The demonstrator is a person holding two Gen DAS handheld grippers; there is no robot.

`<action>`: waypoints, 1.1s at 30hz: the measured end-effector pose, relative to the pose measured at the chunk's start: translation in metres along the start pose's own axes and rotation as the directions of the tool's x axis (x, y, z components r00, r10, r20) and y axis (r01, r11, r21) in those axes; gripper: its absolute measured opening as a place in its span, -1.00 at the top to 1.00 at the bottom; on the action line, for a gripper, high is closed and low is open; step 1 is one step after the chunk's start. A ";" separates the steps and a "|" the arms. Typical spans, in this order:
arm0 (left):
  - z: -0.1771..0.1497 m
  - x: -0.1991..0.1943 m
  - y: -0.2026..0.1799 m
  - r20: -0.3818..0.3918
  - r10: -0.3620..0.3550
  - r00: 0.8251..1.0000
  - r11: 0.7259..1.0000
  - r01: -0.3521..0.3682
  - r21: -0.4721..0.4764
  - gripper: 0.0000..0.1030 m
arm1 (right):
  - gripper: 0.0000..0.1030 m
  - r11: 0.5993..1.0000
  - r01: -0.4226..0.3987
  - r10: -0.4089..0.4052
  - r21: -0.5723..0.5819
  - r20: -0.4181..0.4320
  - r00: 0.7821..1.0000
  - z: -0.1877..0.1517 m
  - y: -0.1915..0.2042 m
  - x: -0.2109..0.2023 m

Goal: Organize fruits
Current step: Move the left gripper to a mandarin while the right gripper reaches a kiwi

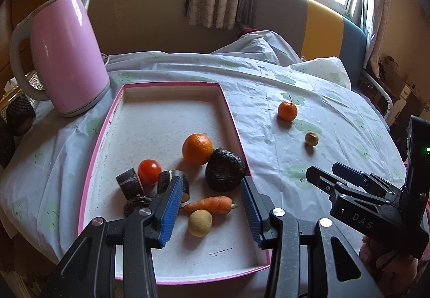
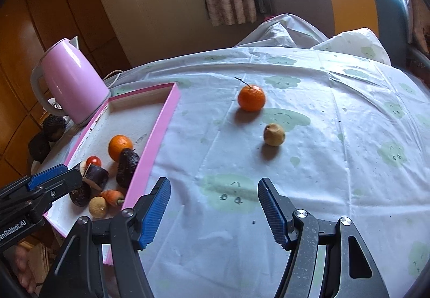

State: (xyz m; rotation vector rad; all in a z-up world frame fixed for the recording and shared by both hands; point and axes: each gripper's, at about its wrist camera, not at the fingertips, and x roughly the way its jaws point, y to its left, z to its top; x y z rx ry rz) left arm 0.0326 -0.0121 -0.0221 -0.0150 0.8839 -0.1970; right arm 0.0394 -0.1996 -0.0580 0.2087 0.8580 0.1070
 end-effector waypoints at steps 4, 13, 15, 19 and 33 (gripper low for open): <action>0.004 0.005 -0.009 -0.009 -0.013 1.000 1.000 0.013 0.016 0.12 | -0.32 1.000 0.020 -0.020 0.019 0.004 1.000 0.001 -0.012 0.000; 0.012 0.021 -0.026 -0.035 -0.039 0.999 0.998 0.040 0.044 0.12 | -0.32 0.997 0.058 -0.058 0.043 0.001 0.998 0.005 -0.035 0.008; 0.014 0.024 -0.030 -0.040 -0.044 0.998 0.998 0.046 0.050 0.12 | -0.31 0.997 0.063 -0.063 0.043 -0.001 0.998 0.006 -0.038 0.010; 0.017 0.031 -0.036 -0.051 -0.053 0.997 0.997 0.056 0.057 0.12 | -0.31 0.996 0.076 -0.076 0.047 -0.003 0.997 0.011 -0.044 0.016; 0.030 0.053 -0.050 -0.078 -0.080 0.994 0.995 0.084 0.054 0.12 | -0.14 0.995 0.101 -0.101 0.018 -0.001 0.995 0.035 -0.052 0.044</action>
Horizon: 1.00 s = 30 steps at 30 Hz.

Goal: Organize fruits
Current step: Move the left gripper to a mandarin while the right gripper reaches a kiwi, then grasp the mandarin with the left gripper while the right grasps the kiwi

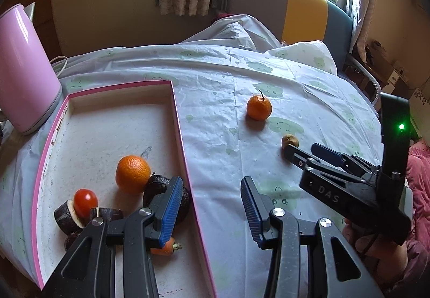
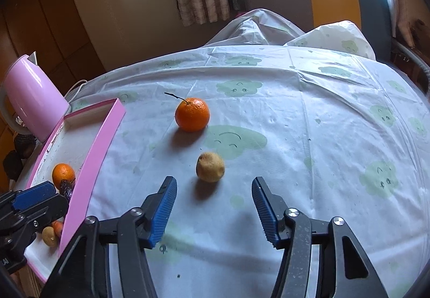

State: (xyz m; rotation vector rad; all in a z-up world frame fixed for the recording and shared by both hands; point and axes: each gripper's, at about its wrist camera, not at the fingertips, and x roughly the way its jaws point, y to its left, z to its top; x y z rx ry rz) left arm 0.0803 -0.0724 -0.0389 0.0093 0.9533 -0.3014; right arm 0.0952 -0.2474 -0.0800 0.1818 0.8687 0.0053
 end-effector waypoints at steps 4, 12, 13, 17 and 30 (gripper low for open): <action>0.007 0.006 -0.004 -0.003 -0.007 1.000 1.000 0.007 0.005 0.12 | -0.05 1.000 0.016 -0.017 -0.025 -0.014 1.000 0.006 0.003 0.016; 0.025 0.026 -0.014 -0.032 -0.037 0.999 0.999 0.037 -0.005 0.14 | 0.50 0.998 0.026 -0.028 -0.064 -0.034 0.999 0.007 0.000 0.019; 0.028 0.030 -0.015 -0.038 -0.048 0.998 0.999 0.048 -0.010 0.15 | 0.50 0.998 0.029 -0.031 -0.057 -0.037 0.999 0.006 -0.003 0.017; 0.038 0.045 -0.020 -0.068 -0.076 0.995 0.997 0.074 -0.027 0.15 | 0.50 0.997 0.058 -0.060 -0.045 -0.036 0.998 0.003 -0.013 0.012; 0.068 0.083 -0.039 -0.103 -0.126 0.987 0.991 0.120 -0.065 0.15 | 0.49 0.998 0.055 -0.056 -0.043 -0.021 0.998 -0.001 -0.018 0.009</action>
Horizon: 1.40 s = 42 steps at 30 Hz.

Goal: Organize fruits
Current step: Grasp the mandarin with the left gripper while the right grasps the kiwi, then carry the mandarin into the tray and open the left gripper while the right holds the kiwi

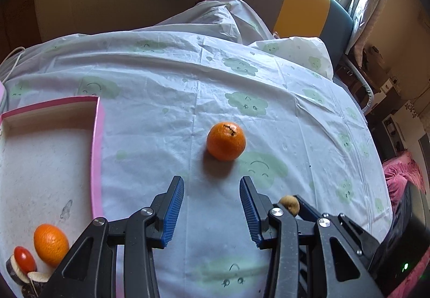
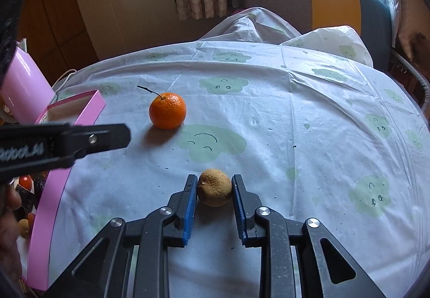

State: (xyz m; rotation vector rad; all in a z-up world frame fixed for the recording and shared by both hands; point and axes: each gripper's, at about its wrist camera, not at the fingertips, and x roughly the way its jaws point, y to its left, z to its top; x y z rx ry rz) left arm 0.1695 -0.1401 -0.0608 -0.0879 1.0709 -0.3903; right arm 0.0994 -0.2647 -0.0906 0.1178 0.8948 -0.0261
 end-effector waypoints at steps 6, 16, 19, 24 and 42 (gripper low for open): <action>0.015 0.016 -0.011 -0.008 0.002 1.000 1.000 -0.002 0.012 0.15 | 0.49 1.000 -0.014 0.014 0.010 -0.003 1.000 -0.001 -0.002 0.000; 0.033 0.049 -0.021 -0.031 0.051 0.998 0.999 -0.050 0.021 0.15 | 0.49 0.999 -0.036 0.036 0.024 0.006 0.999 -0.003 -0.005 0.000; 0.035 0.056 -0.016 -0.043 0.032 0.999 0.999 -0.032 -0.005 0.21 | 0.49 0.999 -0.041 0.040 0.027 0.008 0.999 -0.003 -0.005 0.000; 0.026 0.049 -0.018 -0.027 0.058 0.998 0.998 -0.057 0.026 0.23 | 0.49 0.999 -0.043 0.043 0.028 0.008 0.999 -0.003 -0.006 0.000; -0.006 -0.043 -0.019 0.099 0.049 0.994 0.998 -0.053 0.041 0.24 | 0.49 1.000 0.000 0.000 -0.010 0.005 1.000 -0.003 0.001 0.001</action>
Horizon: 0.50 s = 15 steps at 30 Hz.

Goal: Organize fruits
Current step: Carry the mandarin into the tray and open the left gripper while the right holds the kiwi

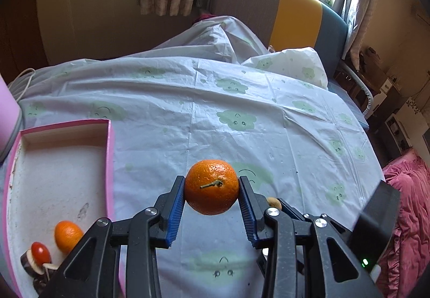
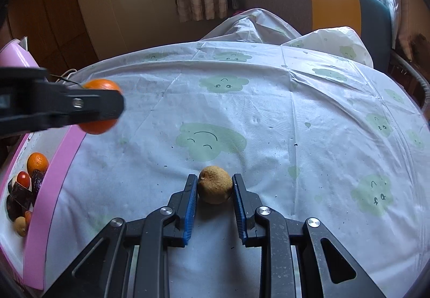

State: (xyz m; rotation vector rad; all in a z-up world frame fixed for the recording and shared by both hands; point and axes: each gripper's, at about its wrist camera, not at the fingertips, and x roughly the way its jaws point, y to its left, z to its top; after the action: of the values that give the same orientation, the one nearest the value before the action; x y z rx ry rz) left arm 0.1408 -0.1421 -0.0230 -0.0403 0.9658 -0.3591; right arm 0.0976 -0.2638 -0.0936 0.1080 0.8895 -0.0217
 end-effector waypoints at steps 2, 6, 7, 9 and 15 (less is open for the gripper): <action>-0.003 -0.010 0.002 0.016 0.003 1.000 1.000 -0.003 0.000 0.24 | 0.49 1.000 0.003 -0.003 -0.003 0.000 1.000 0.000 0.000 0.000; -0.011 -0.031 0.012 0.045 0.016 0.999 1.000 -0.016 -0.001 0.24 | 0.49 1.000 0.012 -0.012 -0.010 0.000 1.000 0.000 0.002 0.000; -0.013 -0.035 0.014 0.051 0.019 0.999 1.000 -0.019 -0.001 0.24 | 0.49 1.000 0.014 -0.014 -0.013 0.000 1.000 0.000 0.002 0.000; -0.017 -0.043 0.021 0.061 0.026 0.998 1.000 -0.025 -0.004 0.24 | 0.49 1.000 0.020 -0.020 -0.018 -0.001 1.000 0.000 0.004 0.000; -0.030 -0.062 0.048 0.085 0.067 0.994 0.997 -0.065 -0.032 0.24 | 0.49 0.999 0.033 -0.033 -0.030 -0.001 0.999 -0.001 0.005 0.000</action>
State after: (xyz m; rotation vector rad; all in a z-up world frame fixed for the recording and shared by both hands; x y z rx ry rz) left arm 0.0986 -0.0733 -0.0002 -0.0499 0.8853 -0.2800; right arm 0.0978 -0.2584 -0.0939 0.0655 0.8932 -0.0388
